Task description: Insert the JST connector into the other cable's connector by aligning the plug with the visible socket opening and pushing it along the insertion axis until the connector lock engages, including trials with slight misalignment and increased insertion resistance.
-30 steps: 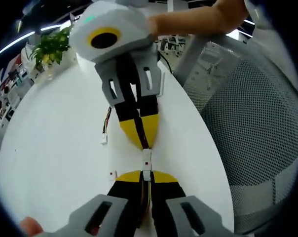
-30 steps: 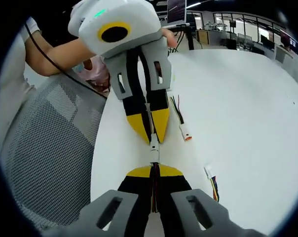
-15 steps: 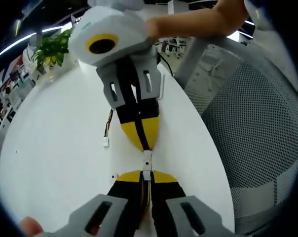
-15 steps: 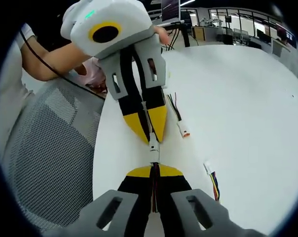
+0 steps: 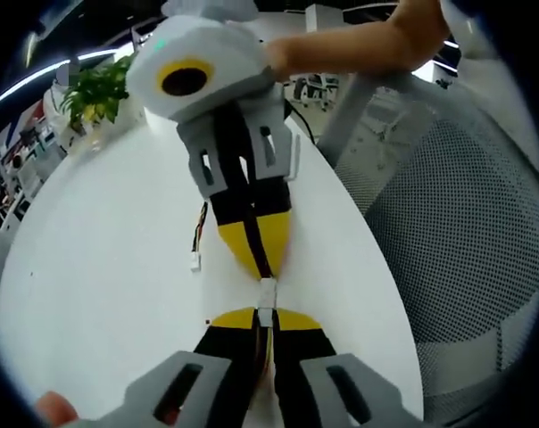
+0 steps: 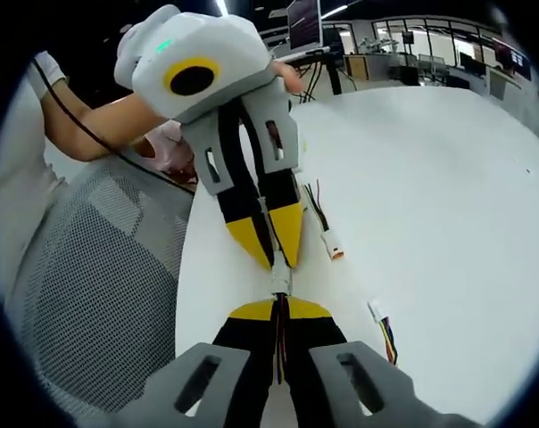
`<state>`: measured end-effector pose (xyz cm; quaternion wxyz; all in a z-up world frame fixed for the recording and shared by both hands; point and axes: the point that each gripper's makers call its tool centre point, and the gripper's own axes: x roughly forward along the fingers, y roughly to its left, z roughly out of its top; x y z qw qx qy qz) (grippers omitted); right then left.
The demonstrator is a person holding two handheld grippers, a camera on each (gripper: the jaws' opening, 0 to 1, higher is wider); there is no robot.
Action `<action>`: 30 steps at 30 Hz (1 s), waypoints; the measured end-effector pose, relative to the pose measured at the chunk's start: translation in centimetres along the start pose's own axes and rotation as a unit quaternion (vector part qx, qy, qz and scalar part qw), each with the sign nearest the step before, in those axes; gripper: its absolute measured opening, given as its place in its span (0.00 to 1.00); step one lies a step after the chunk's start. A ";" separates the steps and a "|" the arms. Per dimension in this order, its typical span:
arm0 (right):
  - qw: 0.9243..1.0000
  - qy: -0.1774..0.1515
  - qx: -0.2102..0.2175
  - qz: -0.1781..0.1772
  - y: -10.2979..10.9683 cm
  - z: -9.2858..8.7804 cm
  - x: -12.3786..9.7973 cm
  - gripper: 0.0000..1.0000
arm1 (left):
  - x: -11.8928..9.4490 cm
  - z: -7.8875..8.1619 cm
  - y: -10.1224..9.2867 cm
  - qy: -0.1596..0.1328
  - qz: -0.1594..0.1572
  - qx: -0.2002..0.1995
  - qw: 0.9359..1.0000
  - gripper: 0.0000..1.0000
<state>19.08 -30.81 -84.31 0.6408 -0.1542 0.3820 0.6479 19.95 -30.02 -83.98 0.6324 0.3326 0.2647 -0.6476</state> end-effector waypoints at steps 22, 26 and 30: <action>1.000 -0.008 -0.015 -0.007 -0.2 0.4 -0.3 0.00 | -0.2 0.3 0.3 -0.012 0.002 -0.014 1.000 0.00; 1.000 -0.013 -0.016 -0.011 -0.4 0.5 -0.4 0.00 | -0.2 0.3 0.5 -0.013 0.007 -0.020 1.000 0.00; 0.998 -0.027 -0.044 -0.030 -1.1 1.1 -0.8 0.00 | -0.7 0.5 1.0 -0.017 0.018 -0.025 0.999 0.00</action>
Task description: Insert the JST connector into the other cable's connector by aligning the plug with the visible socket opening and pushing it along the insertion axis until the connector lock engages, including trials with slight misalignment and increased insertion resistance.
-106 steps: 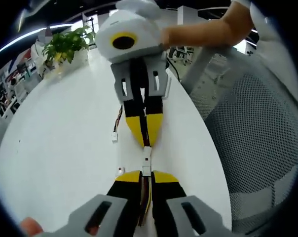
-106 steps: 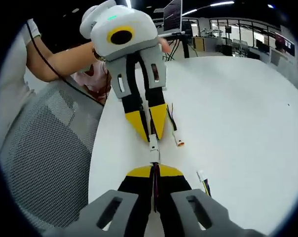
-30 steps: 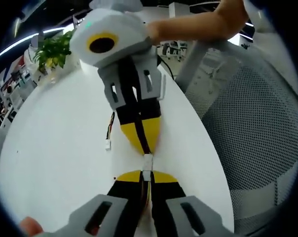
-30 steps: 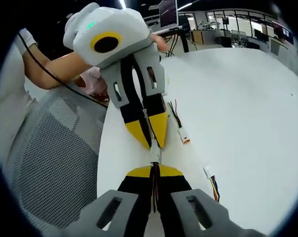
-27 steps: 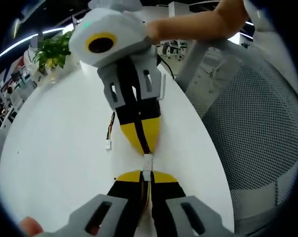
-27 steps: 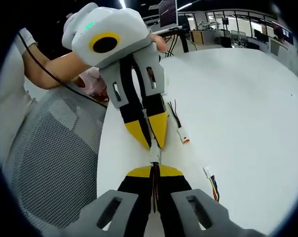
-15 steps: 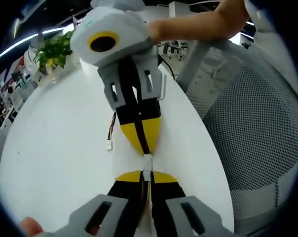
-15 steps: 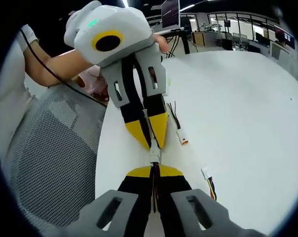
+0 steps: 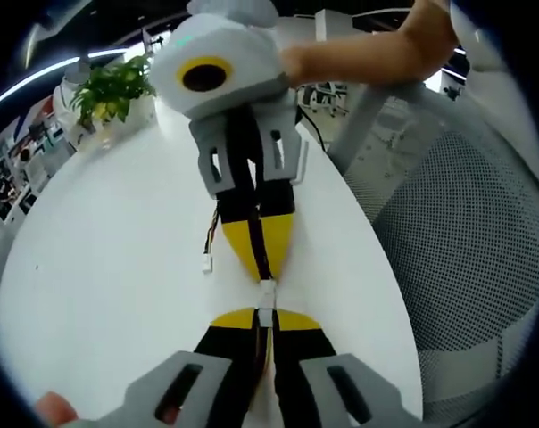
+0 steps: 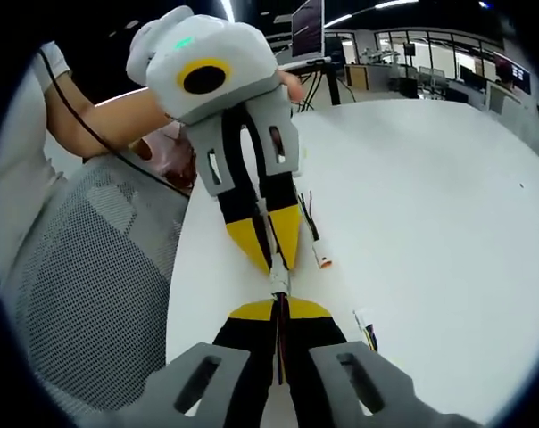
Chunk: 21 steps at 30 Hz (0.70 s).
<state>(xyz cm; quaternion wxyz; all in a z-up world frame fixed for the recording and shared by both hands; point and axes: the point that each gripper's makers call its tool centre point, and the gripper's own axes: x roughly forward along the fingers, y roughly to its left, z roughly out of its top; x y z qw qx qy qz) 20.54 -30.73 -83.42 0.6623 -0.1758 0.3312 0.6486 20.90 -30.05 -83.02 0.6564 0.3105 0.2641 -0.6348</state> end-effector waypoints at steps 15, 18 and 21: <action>0.997 -0.054 -0.019 -0.052 -3.4 2.6 -1.8 0.00 | -1.6 1.1 4.4 -0.041 0.021 -0.023 0.999 0.00; 0.997 -0.055 -0.018 -0.055 -4.3 3.0 -2.1 0.00 | -1.6 1.2 5.2 -0.048 0.025 -0.023 0.998 0.00; 0.997 -0.058 -0.019 -0.055 -5.1 3.0 -2.1 0.00 | -1.5 1.2 6.0 -0.059 0.026 -0.028 0.998 0.00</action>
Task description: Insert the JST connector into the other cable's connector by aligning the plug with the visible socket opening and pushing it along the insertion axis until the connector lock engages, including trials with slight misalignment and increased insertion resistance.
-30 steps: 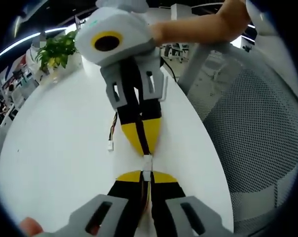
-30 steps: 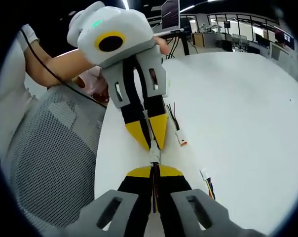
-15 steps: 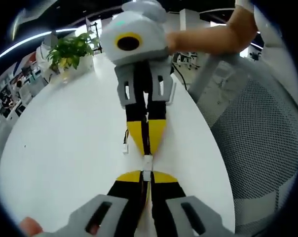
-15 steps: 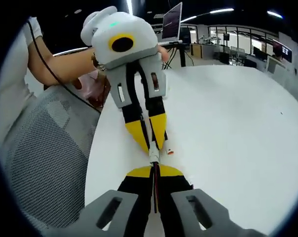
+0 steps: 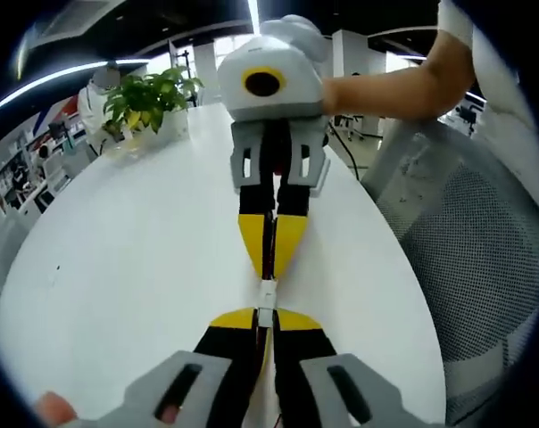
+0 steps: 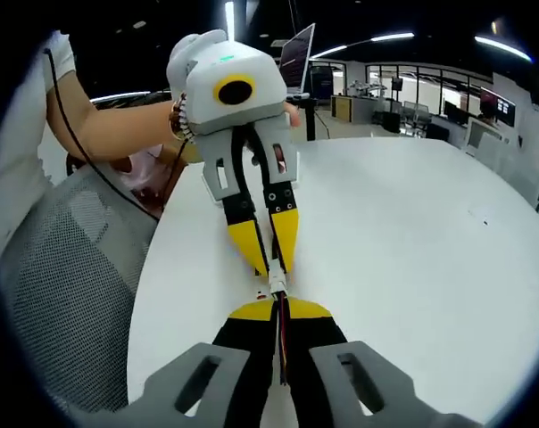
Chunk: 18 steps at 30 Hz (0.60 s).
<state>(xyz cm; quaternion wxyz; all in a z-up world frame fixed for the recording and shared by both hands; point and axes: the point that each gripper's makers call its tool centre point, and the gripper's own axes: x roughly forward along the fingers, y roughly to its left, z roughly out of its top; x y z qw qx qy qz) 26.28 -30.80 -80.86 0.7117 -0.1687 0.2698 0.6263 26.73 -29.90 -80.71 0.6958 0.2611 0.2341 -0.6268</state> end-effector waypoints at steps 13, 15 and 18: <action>0.999 -0.041 -0.002 0.005 -4.1 -0.4 0.8 0.00 | 1.2 -1.0 4.0 -0.057 0.000 -0.051 0.997 0.00; 0.998 -0.053 -0.012 0.004 -4.6 -0.7 1.0 0.00 | 1.5 -1.2 4.6 -0.067 0.001 -0.059 0.996 0.00; 0.997 -0.070 -0.006 0.010 -5.2 -1.0 1.2 0.00 | 1.9 -1.4 5.2 -0.076 0.000 -0.070 0.995 0.00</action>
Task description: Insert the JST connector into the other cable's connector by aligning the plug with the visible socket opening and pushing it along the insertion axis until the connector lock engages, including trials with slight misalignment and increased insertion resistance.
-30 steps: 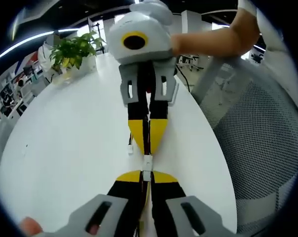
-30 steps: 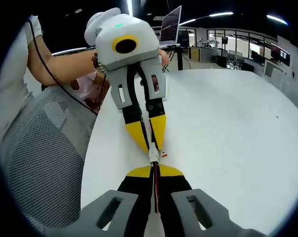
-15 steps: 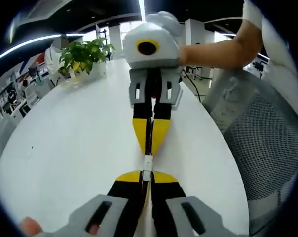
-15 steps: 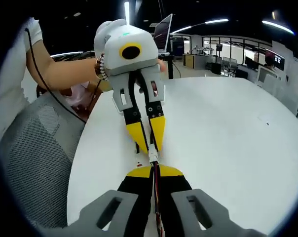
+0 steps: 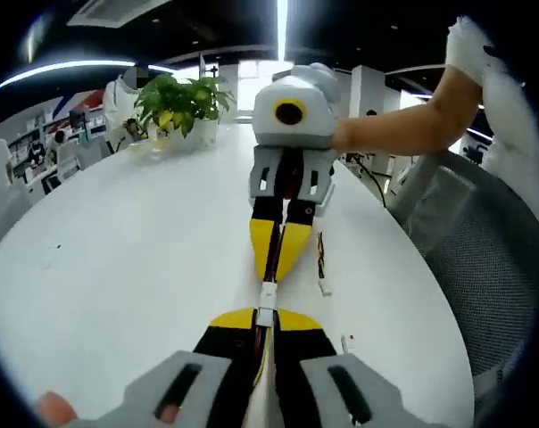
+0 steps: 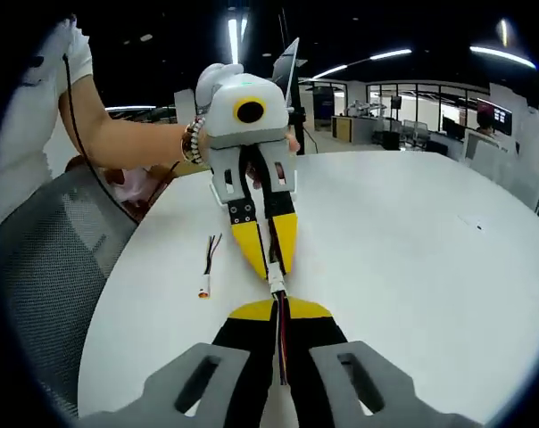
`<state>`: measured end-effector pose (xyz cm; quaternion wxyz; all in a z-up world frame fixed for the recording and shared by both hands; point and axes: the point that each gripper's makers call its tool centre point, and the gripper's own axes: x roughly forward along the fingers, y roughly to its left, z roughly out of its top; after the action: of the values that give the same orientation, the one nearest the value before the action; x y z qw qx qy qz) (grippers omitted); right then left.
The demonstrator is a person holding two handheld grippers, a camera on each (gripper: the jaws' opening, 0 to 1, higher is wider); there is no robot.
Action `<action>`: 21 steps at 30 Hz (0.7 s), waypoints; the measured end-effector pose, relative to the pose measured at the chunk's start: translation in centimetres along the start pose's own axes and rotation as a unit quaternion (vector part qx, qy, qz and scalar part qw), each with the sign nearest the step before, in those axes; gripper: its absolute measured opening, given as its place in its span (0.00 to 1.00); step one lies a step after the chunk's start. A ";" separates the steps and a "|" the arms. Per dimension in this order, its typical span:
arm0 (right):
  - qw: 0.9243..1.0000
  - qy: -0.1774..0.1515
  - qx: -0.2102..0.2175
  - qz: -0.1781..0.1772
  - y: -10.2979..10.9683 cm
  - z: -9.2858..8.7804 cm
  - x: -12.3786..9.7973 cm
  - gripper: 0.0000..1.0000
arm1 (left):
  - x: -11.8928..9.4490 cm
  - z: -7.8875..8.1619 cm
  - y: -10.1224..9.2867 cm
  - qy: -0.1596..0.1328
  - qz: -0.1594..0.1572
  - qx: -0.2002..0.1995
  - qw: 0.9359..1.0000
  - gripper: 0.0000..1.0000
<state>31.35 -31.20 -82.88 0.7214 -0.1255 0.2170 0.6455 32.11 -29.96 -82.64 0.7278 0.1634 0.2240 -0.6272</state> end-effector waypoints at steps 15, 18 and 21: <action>0.997 -0.068 0.039 -0.010 -1.7 -0.8 0.4 0.00 | 1.3 -0.4 1.8 -0.052 0.005 -0.059 0.997 0.01; 0.996 -0.070 0.046 -0.013 -1.8 -1.0 0.5 0.01 | 1.4 -0.5 1.7 -0.058 0.007 -0.071 0.996 0.01; 0.996 -0.074 0.051 -0.020 -2.0 -1.2 0.6 0.02 | 1.4 -0.5 1.7 -0.064 0.011 -0.079 0.995 0.01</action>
<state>33.16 -31.50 -84.37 0.7537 -0.0448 0.1934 0.6265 33.92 -30.64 -83.89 0.7582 0.0680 0.2239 -0.6086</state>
